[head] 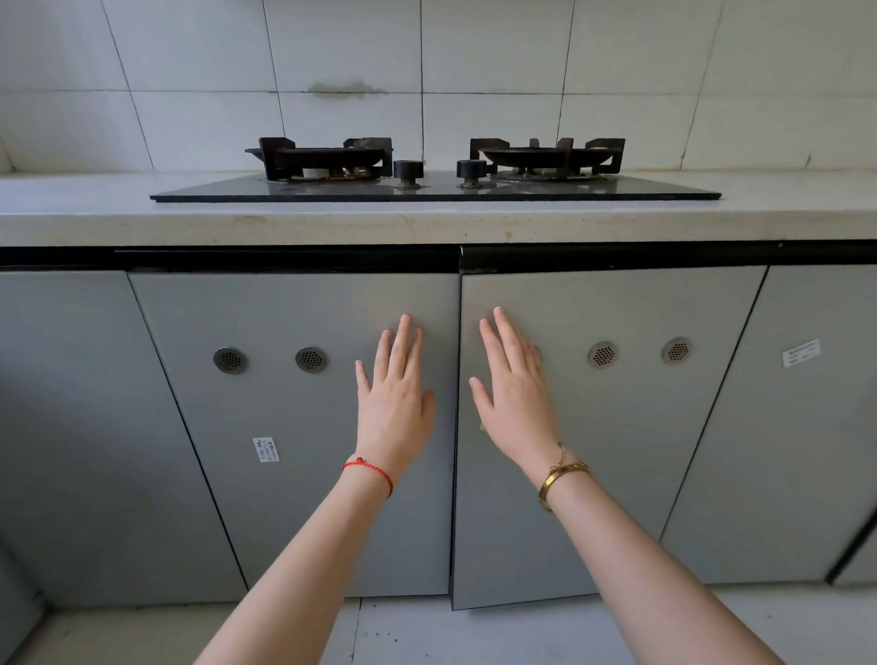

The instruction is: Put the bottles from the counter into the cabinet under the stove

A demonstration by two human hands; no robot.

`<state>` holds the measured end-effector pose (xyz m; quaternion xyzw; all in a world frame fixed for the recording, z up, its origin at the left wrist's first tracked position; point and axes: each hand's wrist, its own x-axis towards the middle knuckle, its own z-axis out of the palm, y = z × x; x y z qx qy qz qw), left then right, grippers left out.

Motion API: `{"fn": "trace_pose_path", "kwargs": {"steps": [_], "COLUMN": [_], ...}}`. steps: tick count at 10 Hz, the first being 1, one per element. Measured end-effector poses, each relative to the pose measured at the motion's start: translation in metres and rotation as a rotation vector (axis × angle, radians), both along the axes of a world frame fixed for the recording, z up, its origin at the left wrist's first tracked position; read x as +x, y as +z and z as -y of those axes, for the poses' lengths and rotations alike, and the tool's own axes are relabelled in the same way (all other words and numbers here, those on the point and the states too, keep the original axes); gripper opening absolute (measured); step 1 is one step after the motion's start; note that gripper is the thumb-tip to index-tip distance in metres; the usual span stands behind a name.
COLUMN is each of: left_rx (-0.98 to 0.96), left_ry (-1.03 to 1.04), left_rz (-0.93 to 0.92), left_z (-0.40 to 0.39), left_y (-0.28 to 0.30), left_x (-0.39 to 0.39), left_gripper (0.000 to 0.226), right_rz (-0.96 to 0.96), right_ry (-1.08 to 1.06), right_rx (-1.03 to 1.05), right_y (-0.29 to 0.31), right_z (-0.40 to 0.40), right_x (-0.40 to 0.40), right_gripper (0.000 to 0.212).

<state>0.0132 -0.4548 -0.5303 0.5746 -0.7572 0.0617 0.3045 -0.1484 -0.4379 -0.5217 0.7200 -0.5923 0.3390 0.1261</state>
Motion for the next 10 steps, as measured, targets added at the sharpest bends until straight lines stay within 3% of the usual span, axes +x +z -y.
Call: {"fn": "trace_pose_path", "kwargs": {"steps": [2, 7, 8, 10], "left_rx": [-0.053, -0.082, -0.073, -0.021], "left_ry": [-0.062, -0.121, -0.109, -0.035], "left_rz": [-0.094, -0.164, -0.192, -0.207], "left_z": [-0.024, -0.079, -0.079, -0.096], "left_y": [0.012, 0.009, 0.032, 0.126], "left_x": [0.014, 0.046, 0.051, 0.070], "left_gripper": [0.071, 0.071, 0.069, 0.070], "right_rz": [0.134, 0.118, 0.119, 0.112], "right_ry": [0.052, 0.118, 0.144, 0.180], "right_rx": [-0.069, -0.021, 0.026, 0.113], "right_y": [0.011, -0.010, 0.010, 0.111], "right_z": [-0.016, -0.060, -0.060, -0.063], "right_x": [0.001, -0.009, -0.009, -0.002], "right_gripper": [0.060, 0.061, 0.060, 0.062]}}
